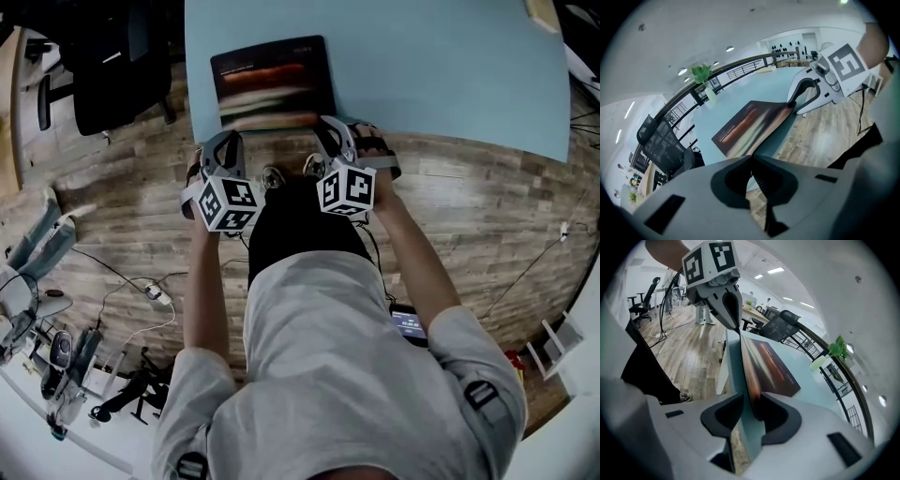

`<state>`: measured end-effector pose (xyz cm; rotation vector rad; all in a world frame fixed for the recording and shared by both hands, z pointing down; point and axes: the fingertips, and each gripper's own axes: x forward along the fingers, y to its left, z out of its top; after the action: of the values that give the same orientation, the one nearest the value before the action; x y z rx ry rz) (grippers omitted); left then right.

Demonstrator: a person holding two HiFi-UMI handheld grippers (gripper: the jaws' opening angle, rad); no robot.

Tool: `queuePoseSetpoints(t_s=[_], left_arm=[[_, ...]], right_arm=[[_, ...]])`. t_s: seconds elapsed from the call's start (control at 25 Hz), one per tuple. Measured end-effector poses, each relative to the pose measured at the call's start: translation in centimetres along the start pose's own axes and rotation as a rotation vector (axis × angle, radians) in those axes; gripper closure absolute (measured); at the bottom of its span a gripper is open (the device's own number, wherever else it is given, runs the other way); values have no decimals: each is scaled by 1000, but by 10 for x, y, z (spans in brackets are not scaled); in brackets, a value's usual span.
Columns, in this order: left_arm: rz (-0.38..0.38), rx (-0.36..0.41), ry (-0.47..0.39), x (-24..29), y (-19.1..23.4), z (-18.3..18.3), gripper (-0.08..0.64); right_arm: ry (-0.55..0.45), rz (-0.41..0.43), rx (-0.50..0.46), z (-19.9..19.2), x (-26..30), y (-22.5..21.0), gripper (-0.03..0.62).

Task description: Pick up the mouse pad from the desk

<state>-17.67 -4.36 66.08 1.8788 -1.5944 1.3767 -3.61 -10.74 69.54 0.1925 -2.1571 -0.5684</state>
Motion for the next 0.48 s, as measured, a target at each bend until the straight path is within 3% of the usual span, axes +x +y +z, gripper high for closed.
queuePoseSetpoints(t_s=[0.24, 0.48], left_arm=[[-5, -4, 10, -2, 0, 1, 535], [28, 2, 31, -3, 7, 6, 535]], right_arm=[[-15, -14, 17, 6, 2, -9, 551], [-24, 44, 54, 12, -1, -18, 572]])
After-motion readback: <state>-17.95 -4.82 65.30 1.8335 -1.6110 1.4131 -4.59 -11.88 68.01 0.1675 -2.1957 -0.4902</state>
